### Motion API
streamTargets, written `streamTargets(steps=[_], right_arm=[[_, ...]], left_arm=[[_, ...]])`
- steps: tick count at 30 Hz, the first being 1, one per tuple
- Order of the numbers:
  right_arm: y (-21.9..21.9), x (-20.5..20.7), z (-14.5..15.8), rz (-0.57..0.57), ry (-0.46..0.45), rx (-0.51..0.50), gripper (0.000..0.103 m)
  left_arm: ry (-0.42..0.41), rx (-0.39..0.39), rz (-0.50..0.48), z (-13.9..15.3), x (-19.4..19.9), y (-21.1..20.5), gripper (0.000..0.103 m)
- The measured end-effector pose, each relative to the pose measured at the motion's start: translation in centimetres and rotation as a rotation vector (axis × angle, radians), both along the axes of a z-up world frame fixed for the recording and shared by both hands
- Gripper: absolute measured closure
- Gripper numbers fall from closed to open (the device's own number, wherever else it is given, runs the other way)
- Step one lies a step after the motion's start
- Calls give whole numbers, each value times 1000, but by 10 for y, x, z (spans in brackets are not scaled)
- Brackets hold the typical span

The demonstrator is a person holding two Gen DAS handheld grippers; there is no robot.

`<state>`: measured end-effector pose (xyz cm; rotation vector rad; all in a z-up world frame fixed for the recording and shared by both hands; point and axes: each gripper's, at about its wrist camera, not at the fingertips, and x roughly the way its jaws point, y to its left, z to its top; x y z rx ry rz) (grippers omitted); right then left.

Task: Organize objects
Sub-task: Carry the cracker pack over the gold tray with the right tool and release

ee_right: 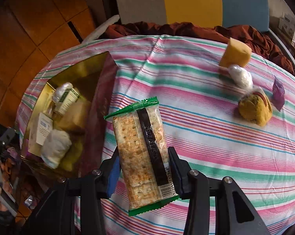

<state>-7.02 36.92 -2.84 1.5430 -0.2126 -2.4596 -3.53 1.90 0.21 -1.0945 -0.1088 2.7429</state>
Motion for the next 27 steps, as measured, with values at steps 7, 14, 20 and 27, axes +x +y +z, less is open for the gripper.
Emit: streamTargets(steps=[7, 14, 20, 27], right_arm=[[-69, -18, 33, 106, 58, -46, 57], [-133, -49, 32, 168, 45, -42, 58], [-161, -74, 13, 133, -4, -45, 57], [-171, -93, -11, 83, -98, -151, 51]], left_arm=[[-12, 16, 17, -5, 3, -12, 15], [-17, 44, 40, -7, 8, -27, 15], [-27, 61, 69, -10, 11, -41, 15], [-41, 66, 88, -13, 12, -48, 15]])
